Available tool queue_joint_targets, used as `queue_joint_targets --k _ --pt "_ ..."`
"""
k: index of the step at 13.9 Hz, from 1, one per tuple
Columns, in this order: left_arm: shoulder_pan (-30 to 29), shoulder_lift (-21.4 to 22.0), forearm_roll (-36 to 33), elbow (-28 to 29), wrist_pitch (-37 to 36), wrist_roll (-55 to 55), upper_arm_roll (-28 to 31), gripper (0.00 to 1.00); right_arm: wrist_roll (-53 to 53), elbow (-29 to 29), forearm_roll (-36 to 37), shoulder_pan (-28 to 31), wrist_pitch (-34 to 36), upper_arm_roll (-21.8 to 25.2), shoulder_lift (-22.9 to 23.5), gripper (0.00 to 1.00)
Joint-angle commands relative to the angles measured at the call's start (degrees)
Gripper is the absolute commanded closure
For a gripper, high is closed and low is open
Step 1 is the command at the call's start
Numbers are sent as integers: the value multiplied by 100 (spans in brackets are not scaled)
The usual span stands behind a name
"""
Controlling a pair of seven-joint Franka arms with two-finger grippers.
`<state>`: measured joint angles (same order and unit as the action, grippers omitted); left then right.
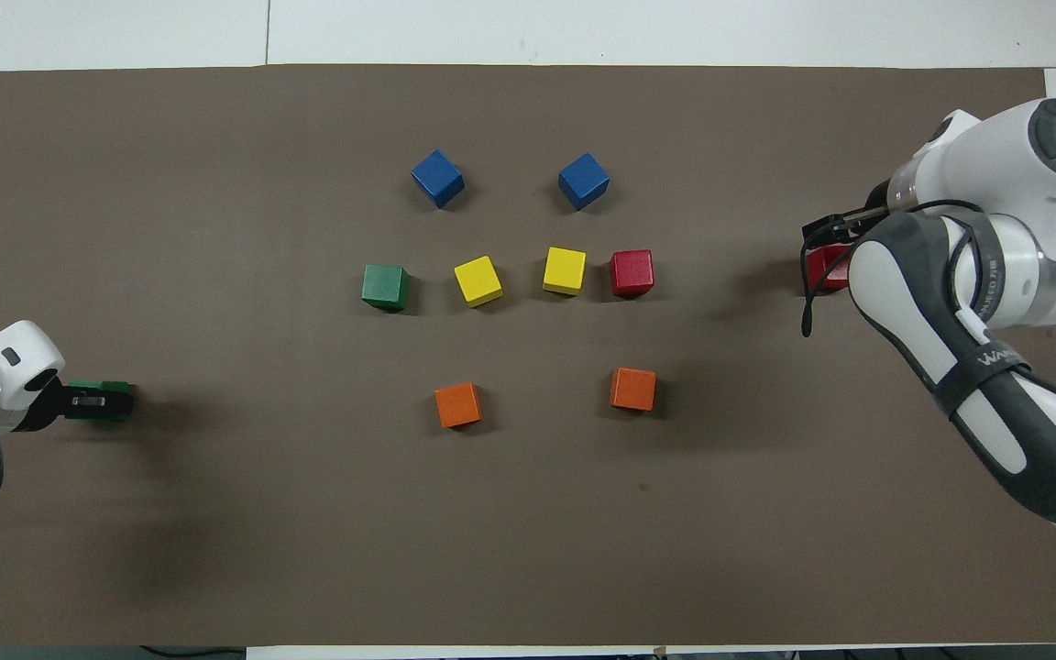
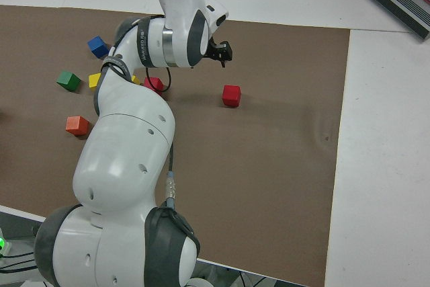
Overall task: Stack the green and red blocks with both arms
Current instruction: 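Set down green with the left gripper while the right gripper places red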
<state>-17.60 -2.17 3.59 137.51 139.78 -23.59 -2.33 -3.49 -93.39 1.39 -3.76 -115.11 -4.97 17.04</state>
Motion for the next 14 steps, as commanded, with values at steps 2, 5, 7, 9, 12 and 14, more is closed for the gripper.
queue_joint_targets --k 2,5,7,9,12,14 --pt "11 15 -69 162 304 126 5 100 -1352 269 439 -1045 -292 5 361 0" --pt "11 15 -139 162 313 117 -4 52 -2075 663 520 -1276 -337 5 869 0" --pt "11 15 -166 144 313 117 -4 0 -2146 726 529 -1320 -599 5 1038 0" --pt "3 -11 -166 92 287 91 -4 0 -2243 691 451 -1329 -837 -4 1073 0" --pt "11 50 -166 -276 -150 117 -13 0 -2646 682 424 -1347 -1030 -12 1231 0" --pt "212 -2 -157 -1231 -1281 248 -48 0 -2788 647 424 -1364 -1154 -12 1328 0"
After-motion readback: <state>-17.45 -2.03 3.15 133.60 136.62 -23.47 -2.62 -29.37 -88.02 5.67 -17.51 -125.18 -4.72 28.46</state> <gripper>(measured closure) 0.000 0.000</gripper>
